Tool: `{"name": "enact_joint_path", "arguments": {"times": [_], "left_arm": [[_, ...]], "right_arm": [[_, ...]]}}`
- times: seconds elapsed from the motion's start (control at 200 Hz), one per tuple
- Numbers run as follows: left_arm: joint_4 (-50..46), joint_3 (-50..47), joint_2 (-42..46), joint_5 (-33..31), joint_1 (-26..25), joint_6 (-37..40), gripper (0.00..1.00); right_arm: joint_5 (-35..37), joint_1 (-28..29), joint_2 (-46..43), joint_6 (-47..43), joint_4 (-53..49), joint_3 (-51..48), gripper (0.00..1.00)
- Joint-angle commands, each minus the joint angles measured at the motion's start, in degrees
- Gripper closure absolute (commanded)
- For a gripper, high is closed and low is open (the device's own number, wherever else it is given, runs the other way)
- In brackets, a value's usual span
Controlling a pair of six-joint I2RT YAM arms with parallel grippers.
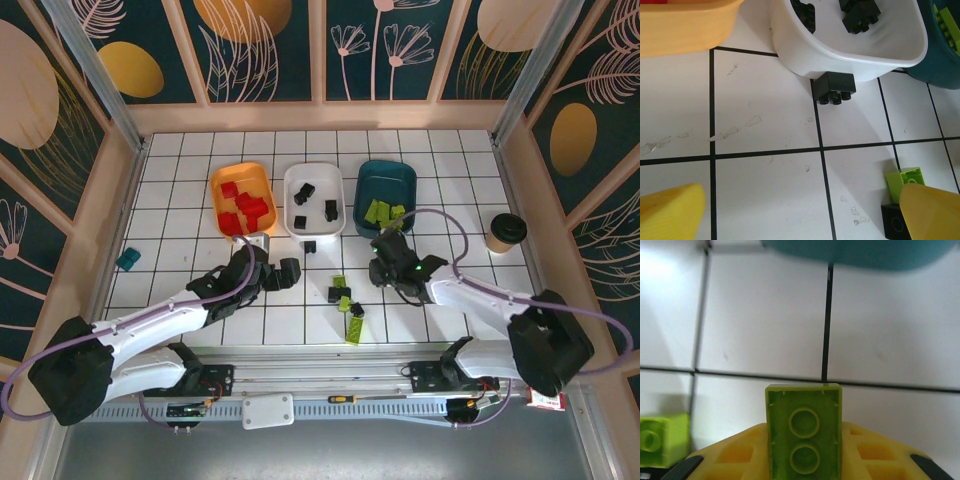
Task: Sort the legos into containers by color
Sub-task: Pick up the lego from the bottom-center of the table, then place the lego in the container.
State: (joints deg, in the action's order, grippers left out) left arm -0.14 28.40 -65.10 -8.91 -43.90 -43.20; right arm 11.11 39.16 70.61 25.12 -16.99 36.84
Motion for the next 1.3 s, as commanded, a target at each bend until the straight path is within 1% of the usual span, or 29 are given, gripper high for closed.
{"name": "enact_joint_path", "arguments": {"times": [0.0,0.06,0.13,0.2,0.255,0.28,0.36,0.435,0.521,0.561,0.591,0.611,0.646,0.671,0.691,0.736,0.786,0.911,1.061,1.081,1.116,1.181,1.296], "left_arm": [[1.2,0.7,-1.0,1.2,-0.1,-0.5,0.02],[1.5,0.8,-1.2,1.4,-0.1,-0.6,0.02],[1.6,1.0,-1.4,1.6,-0.1,-0.7,0.01],[1.6,1.2,-1.6,1.7,-0.1,-0.7,0.01],[1.3,1.5,-1.8,1.9,-0.1,-0.7,0.02],[1.1,1.6,-1.8,2.0,-0.1,-0.6,0.01],[0.8,2.0,-2.2,2.4,0.0,-0.2,0.02],[0.6,2.2,-2.3,3.0,-0.1,-0.1,0.01],[0.7,2.3,-2.4,3.8,-0.1,0.3,0.01],[0.8,2.3,-2.5,4.4,-0.1,0.5,0.02],[1.0,2.4,-2.6,4.7,-0.2,0.6,0.02],[1.0,2.4,-2.7,4.9,-0.3,0.8,0.02],[1.0,2.5,-3.0,4.9,-0.4,1.0,0.01],[1.0,2.8,-3.3,4.9,-0.6,1.2,0.01],[0.9,3.0,-3.6,5.0,-0.8,1.4,0.01],[0.7,3.6,-4.4,5.0,-1.2,1.8,0.02],[0.4,4.3,-5.3,4.9,-2.0,2.3,0.02],[0.5,6.1,-7.8,4.2,-4.6,3.5,0.02],[1.2,8.0,-11.0,4.2,-6.9,4.6,0.02],[1.2,8.2,-11.5,4.2,-7.0,4.7,0.02],[1.4,8.7,-12.2,4.3,-7.1,5.0,0.03],[1.8,9.4,-13.6,4.4,-7.2,5.3,0.04],[3.4,11.7,-16.7,6.1,-7.1,7.0,0.07]], "right_arm": [[0.9,-2.1,-3.7,-3.3,1.5,6.5,0.8],[0.0,-3.8,-3.3,-4.1,2.9,9.2,0.81],[-1.1,-5.7,-0.6,-4.4,5.1,11.8,0.81],[-1.2,-7.3,3.7,-4.7,7.9,14.5,0.81],[-1.4,-7.5,7.8,-4.7,9.4,16.5,0.81],[-1.7,-9.5,9.8,-4.8,10.0,17.6,0.81],[-1.8,-11.2,15.6,-4.8,11.3,20.6,0.81],[-1.8,-12.4,20.4,-4.8,11.9,23.0,0.79],[-1.8,-13.2,23.4,-4.7,12.5,25.4,0.76],[-1.9,-13.5,24.5,-4.6,12.8,26.3,0.72],[-2.2,-13.7,25.3,-4.7,13.0,26.9,0.67],[-2.3,-13.7,25.5,-4.7,13.1,27.4,0.61],[-2.4,-13.9,26.3,-4.8,13.0,28.5,0.47],[-2.3,-13.9,26.6,-4.8,12.6,29.0,0.4],[-2.2,-13.9,26.9,-4.8,12.1,29.6,0.37],[-2.2,-13.9,26.8,-4.8,11.6,30.5,0.33],[-2.5,-13.8,25.6,-4.9,11.6,30.4,0.31],[-2.8,-12.2,20.3,-4.8,12.1,27.0,0.29],[-1.7,-8.2,12.2,-4.5,12.4,18.3,0.29],[-1.5,-8.1,11.2,-4.3,12.2,17.3,0.29],[-0.8,-6.1,9.4,-4.0,11.5,15.4,0.29],[0.5,-4.1,6.0,-3.3,11.1,11.6,0.29],[1.0,-2.1,-0.1,-1.1,10.2,5.7,0.29]]}}
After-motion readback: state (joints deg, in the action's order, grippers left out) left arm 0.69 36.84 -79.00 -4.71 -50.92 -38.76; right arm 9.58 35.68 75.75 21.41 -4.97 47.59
